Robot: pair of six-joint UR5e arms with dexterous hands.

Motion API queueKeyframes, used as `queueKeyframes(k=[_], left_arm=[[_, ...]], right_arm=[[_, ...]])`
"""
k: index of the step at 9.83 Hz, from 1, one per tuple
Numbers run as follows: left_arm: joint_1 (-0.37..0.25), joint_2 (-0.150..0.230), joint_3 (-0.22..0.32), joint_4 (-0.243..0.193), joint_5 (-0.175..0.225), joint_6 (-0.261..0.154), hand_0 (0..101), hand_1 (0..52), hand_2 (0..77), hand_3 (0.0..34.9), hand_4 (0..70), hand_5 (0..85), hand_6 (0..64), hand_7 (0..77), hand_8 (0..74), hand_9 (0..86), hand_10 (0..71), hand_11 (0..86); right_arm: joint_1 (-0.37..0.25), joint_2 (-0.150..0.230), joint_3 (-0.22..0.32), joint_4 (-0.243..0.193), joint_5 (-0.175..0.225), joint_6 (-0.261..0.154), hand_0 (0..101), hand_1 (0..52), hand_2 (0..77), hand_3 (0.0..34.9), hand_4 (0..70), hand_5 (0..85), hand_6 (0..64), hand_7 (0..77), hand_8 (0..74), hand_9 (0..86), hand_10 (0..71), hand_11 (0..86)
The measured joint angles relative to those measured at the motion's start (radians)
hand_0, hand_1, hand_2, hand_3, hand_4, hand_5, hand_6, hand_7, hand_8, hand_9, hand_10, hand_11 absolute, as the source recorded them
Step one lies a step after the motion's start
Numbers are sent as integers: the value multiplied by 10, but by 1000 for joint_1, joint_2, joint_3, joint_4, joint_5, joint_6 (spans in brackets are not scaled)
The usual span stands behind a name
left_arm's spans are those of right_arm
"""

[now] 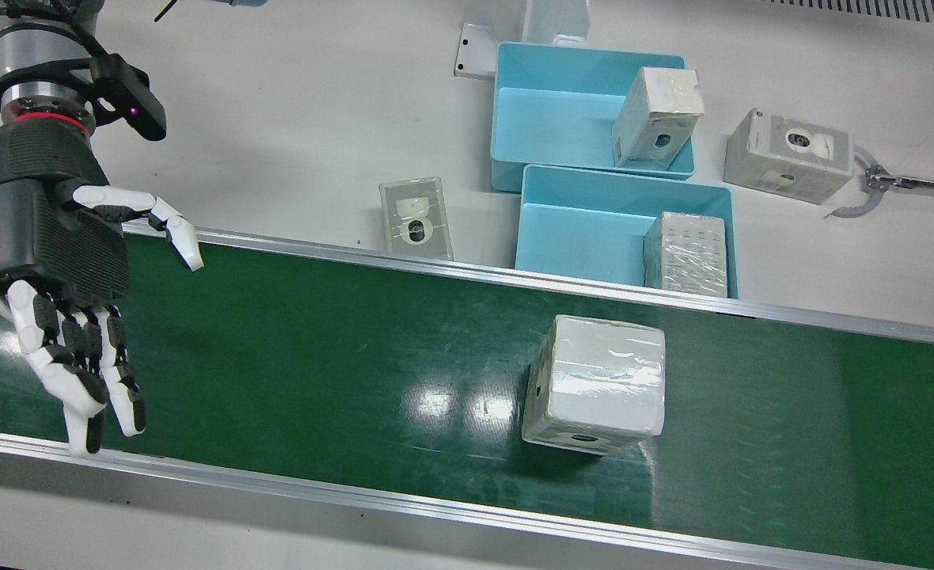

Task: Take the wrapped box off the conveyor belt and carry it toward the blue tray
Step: 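Hold the right hand open over the belt, waiting for the box, then move the open right hand toward the white wrapped box on the belt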

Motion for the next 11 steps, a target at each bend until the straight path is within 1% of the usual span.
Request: queueKeyframes(k=[1,2,3,4,5,6,7,8,9,10,11], left_arm=[[0,0,0,0,0,0,0,0,11,0,5,5,5,5,5,0,5,0],[0,0,0,0,0,0,0,0,11,0,5,5,0,5,5,0,5,0],[0,0,0,0,0,0,0,0,11,0,5,5,5,5,0,5,0,0],[0,0,0,0,0,0,0,0,5,0,5,5,5,5,0,5,5,0],[0,0,0,0,0,0,0,0,11,0,5,5,5,5,0,5,5,0],[0,0,0,0,0,0,0,0,11,0,5,5,5,5,0,5,5,0],[0,0,0,0,0,0,0,0,5,0,5,5,5,5,5,0,5,0],[0,0,0,0,0,0,0,0,5,0,5,5,5,5,5,0,5,0],[0,0,0,0,0,0,0,0,11,0,5,5,5,5,5,0,5,0],[0,0,0,0,0,0,0,0,11,0,5,5,5,5,5,0,5,0],[0,0,0,0,0,0,0,0,11,0,5,5,0,5,0,0,5,0]], right_arm=[[6,0,0,-2,-1,-2,597,289,300,183,22,93,0,0,0,11,33,71],[9,-1,0,-3,-2,-5,597,289,300,183,22,93,0,0,0,11,11,65],[10,-1,1,-4,-2,-7,597,289,300,183,22,93,0,0,0,11,11,65],[6,-1,1,-4,-2,-10,617,349,327,238,0,71,0,0,0,11,33,65],[-4,-1,-2,-5,-3,-12,642,349,349,243,22,76,0,0,0,11,22,71],[-15,-3,-6,-6,-3,-14,658,355,338,222,27,76,0,0,0,11,22,71],[-24,-5,-11,-6,-4,-16,586,267,256,214,0,49,0,5,0,11,0,33],[-32,-8,-18,-7,-3,-16,577,300,256,207,0,65,0,0,0,11,0,33],[-39,-9,-25,-7,-3,-17,577,300,256,207,0,65,0,0,0,11,0,33],[-46,-8,-29,-7,-1,-17,577,300,267,194,0,65,0,5,0,11,0,33],[-55,-7,-34,-7,0,-18,577,300,267,194,0,65,0,5,0,11,0,33]])
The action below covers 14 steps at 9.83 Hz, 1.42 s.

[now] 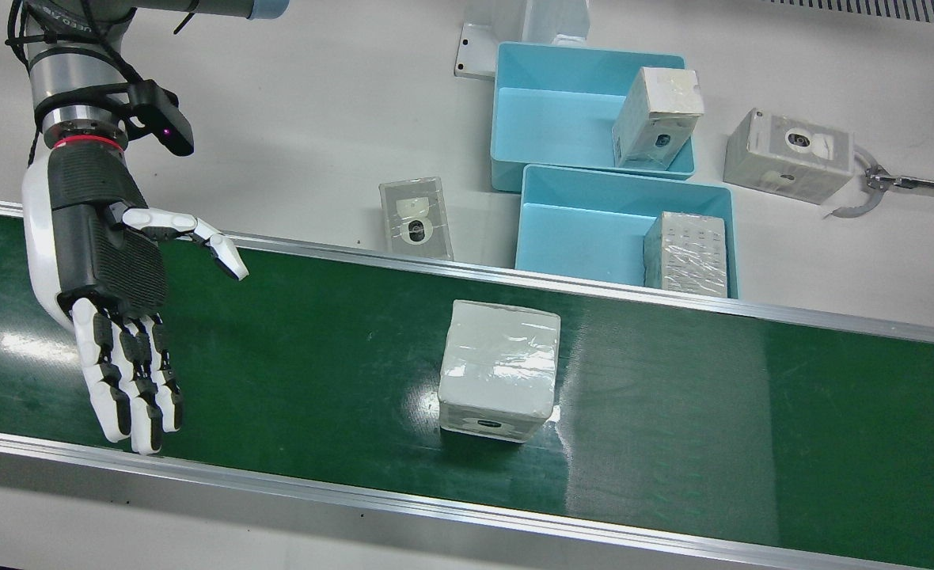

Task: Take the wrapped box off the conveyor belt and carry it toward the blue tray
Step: 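Move the open right hand toward the white wrapped box on the belt, then grasp the white wrapped box with the right hand and lift it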

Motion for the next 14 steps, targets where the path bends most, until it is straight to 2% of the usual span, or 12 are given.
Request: queueKeyframes(k=[1,2,3,5,7,8,9,10,11,12,13,14], left_arm=[[0,0,0,0,0,0,0,0,11,0,5,5,5,5,5,0,0,0],[0,0,0,0,0,0,0,0,11,0,5,5,5,5,5,0,0,0],[0,0,0,0,0,0,0,0,11,0,5,5,5,5,5,0,0,0],[0,0,0,0,0,0,0,0,11,0,5,5,5,5,5,0,5,0],[0,0,0,0,0,0,0,0,11,0,5,5,5,5,0,5,5,0],[0,0,0,0,0,0,0,0,11,0,5,5,5,5,5,0,0,0],[0,0,0,0,0,0,0,0,11,0,5,5,5,5,5,0,0,0],[0,0,0,0,0,0,0,0,11,0,5,5,5,5,5,0,0,0],[0,0,0,0,0,0,0,0,5,0,5,5,0,5,5,0,5,0],[0,0,0,0,0,0,0,0,5,0,5,5,0,5,5,0,5,0],[0,0,0,0,0,0,0,0,5,0,5,5,5,5,5,5,5,0],[0,0,0,0,0,0,0,0,11,0,5,5,5,5,5,0,5,0]], right_arm=[[-12,2,-6,0,2,0,587,316,300,167,0,82,0,0,0,11,0,38],[-27,5,-11,0,3,-1,588,316,300,167,0,82,0,0,0,11,5,38],[-40,7,-16,1,4,-2,562,245,245,160,22,104,0,5,0,11,5,38],[-57,11,-30,1,5,-5,534,235,218,153,22,104,0,0,0,11,5,27],[-65,26,-48,2,6,-6,528,235,218,131,33,115,0,0,0,11,5,27],[-67,35,-60,5,6,-6,521,213,202,131,33,109,0,0,0,11,5,27],[-68,45,-72,7,6,-5,521,213,202,131,33,109,0,0,0,11,5,27],[-69,54,-82,9,7,-5,503,185,180,131,33,120,0,0,0,11,5,22],[-71,62,-91,10,7,-5,503,185,180,131,33,120,0,0,0,11,5,22],[-74,67,-97,10,8,-5,482,136,142,131,33,120,0,0,0,11,5,22],[-77,72,-103,12,8,-6,495,202,256,118,44,131,0,5,0,11,5,16],[-81,76,-109,15,8,-6,495,202,256,118,54,142,0,0,0,11,5,16]])
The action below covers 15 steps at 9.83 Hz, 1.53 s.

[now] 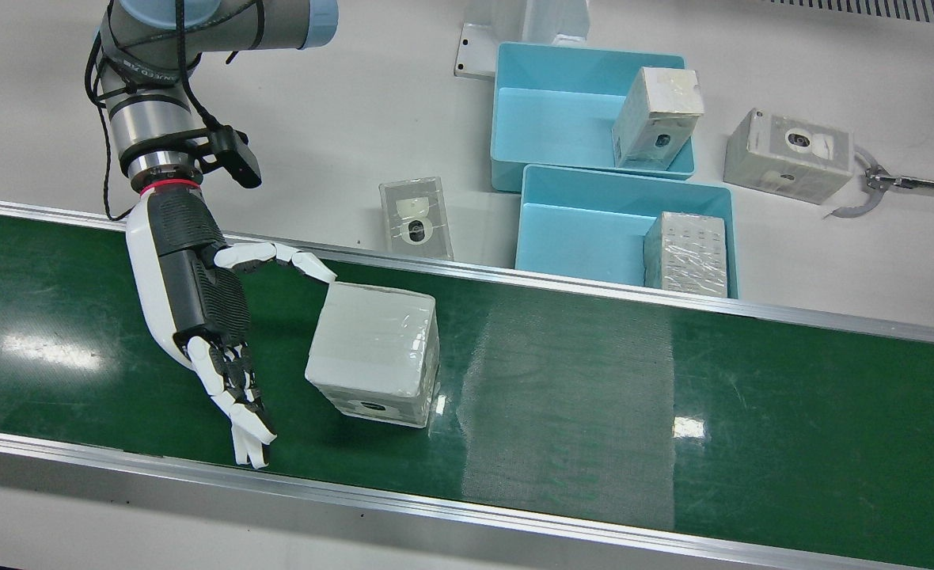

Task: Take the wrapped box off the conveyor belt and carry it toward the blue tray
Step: 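Grasp the white wrapped box with the right hand and lift it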

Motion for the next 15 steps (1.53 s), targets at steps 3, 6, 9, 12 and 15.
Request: queueKeyframes(k=[3,6,9,12,15], left_arm=[[0,0,0,0,0,0,0,0,11,0,5,5,5,5,5,0,0,0],[0,0,0,0,0,0,0,0,11,0,5,5,5,5,5,0,5,0],[0,0,0,0,0,0,0,0,5,0,5,5,5,5,0,5,0,0],[0,0,0,0,0,0,0,0,5,0,5,5,5,5,5,0,5,0],[0,0,0,0,0,0,0,0,11,0,5,5,5,5,5,0,5,0]], right_arm=[[-9,9,-15,8,0,0,515,235,273,109,60,147,0,0,0,11,5,38],[-11,12,-26,18,10,2,516,240,295,105,71,164,0,0,0,11,11,38],[-6,12,-18,79,22,17,555,196,344,5,251,349,262,245,185,11,158,202],[-5,19,86,104,79,22,558,158,344,14,245,485,338,295,447,235,278,344],[-103,67,134,106,146,16,543,158,344,0,273,660,404,349,480,338,273,453]])
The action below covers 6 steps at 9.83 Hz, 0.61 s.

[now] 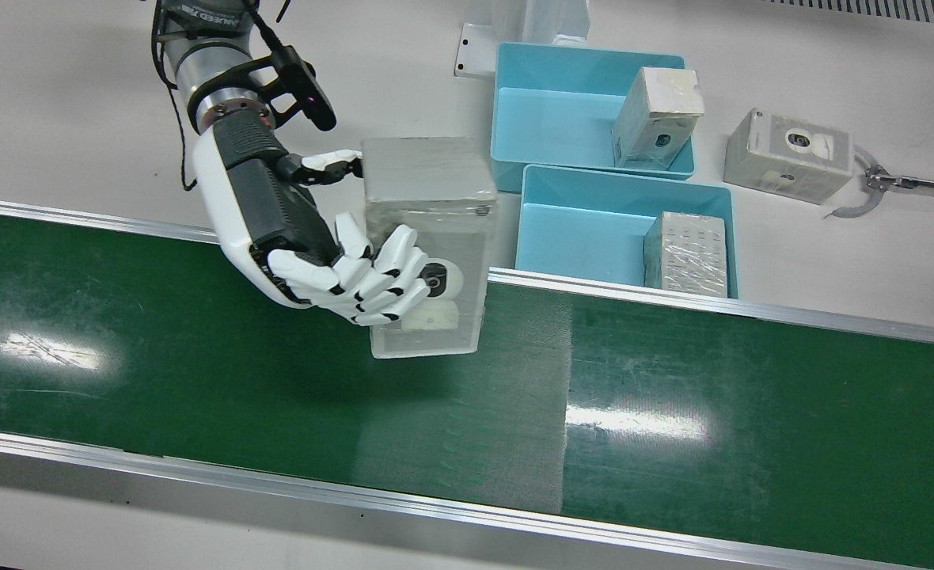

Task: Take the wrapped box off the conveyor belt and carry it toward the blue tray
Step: 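Grasp the white wrapped box with the right hand and lift it, then lower the box into the blue tray nearer the robot and release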

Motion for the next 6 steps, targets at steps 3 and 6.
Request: queueKeyframes(k=[3,6], left_arm=[[0,0,0,0,0,0,0,0,5,0,5,5,5,5,5,0,5,0],[0,0,0,0,0,0,0,0,5,0,5,5,0,5,5,0,5,0]], right_arm=[[-210,103,3,17,148,-109,645,60,338,0,344,698,480,398,469,431,240,404],[-360,184,6,131,250,-267,682,60,338,0,556,698,491,404,398,502,207,338]])
